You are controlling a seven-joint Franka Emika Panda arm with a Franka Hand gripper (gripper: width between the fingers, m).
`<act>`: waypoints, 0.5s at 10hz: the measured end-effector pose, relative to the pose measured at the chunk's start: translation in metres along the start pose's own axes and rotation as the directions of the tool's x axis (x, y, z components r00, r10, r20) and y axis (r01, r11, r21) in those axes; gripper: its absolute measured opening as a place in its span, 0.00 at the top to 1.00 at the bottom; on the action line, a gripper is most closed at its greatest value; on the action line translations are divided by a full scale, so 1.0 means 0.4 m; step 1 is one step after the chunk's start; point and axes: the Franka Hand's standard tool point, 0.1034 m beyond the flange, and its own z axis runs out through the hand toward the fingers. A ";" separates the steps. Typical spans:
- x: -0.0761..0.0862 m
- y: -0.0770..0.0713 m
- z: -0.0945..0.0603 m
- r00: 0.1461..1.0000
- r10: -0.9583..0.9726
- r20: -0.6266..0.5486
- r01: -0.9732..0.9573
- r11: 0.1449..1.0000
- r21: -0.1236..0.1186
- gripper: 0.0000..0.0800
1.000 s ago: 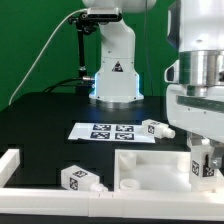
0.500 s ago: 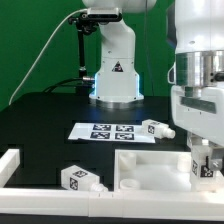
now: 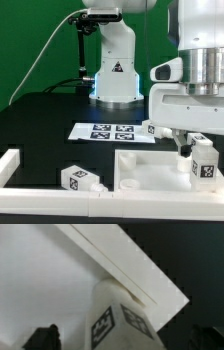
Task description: Assemble one leg
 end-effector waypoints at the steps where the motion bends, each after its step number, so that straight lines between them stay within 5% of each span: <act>1: 0.003 0.001 0.000 0.997 -0.076 -0.004 0.076 0.997 -0.004 0.19; 2: 0.004 0.003 0.000 0.987 -0.163 -0.009 0.163 0.987 -0.013 0.19; 4: 0.011 -0.006 -0.006 0.828 -0.560 -0.021 0.558 0.827 -0.067 0.19; 5: 0.014 -0.005 -0.006 0.764 -0.645 -0.014 0.643 0.763 -0.070 0.19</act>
Offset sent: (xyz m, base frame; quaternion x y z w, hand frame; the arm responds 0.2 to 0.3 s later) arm 0.0084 0.0113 0.0133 -0.0467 0.0135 -0.4463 0.8935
